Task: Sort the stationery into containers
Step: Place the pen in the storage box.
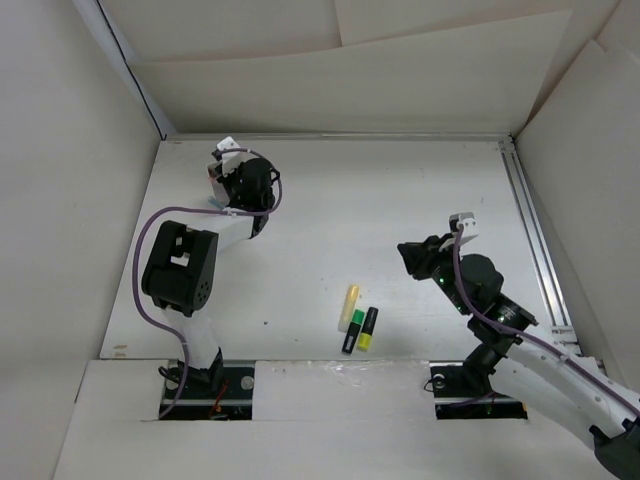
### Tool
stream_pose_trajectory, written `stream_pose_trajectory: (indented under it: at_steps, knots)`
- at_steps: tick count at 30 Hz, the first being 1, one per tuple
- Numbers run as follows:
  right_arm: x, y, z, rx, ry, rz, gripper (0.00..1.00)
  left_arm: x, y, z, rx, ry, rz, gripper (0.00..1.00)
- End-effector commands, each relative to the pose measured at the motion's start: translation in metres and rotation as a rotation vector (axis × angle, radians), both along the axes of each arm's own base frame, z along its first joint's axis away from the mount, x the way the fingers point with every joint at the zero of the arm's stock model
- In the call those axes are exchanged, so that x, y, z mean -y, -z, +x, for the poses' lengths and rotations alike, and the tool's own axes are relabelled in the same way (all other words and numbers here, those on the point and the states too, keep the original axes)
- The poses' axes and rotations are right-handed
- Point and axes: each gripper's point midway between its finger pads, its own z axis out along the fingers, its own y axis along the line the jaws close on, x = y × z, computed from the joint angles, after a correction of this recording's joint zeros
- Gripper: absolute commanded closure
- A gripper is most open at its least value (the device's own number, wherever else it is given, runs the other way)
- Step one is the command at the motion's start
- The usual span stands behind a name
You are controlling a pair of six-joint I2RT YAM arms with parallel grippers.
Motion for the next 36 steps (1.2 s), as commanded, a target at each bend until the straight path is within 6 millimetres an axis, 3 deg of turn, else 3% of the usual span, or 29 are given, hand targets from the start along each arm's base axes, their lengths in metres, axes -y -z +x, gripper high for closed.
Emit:
stream_pose_trajectory:
  at_steps: [1, 13, 21, 29, 34, 36]
  knots:
    - [0.003, -0.015, 0.003, 0.055, 0.018, 0.027, 0.73, -0.005, -0.018, -0.004, 0.032, -0.023, -0.001, 1.00]
    - [0.003, -0.023, -0.001, 0.076, 0.000, 0.047, 0.73, -0.009, 0.019, -0.013, -0.076, -0.029, 0.044, 1.00]
    - [0.003, -0.023, -0.001, 0.076, 0.000, 0.047, 0.73, -0.010, 0.024, -0.016, -0.077, -0.031, 0.039, 0.87]
    - [0.003, -0.023, -0.001, 0.076, 0.000, 0.047, 0.71, -0.006, 0.013, -0.023, -0.053, -0.046, 0.042, 0.70]
    - [0.003, -0.023, -0.001, 0.076, 0.000, 0.047, 0.71, -0.004, 0.000, -0.026, -0.030, -0.045, 0.040, 0.69]
    - [0.003, -0.023, -0.001, 0.076, 0.000, 0.047, 0.71, -0.004, -0.016, -0.028, 0.013, -0.047, 0.018, 0.68]
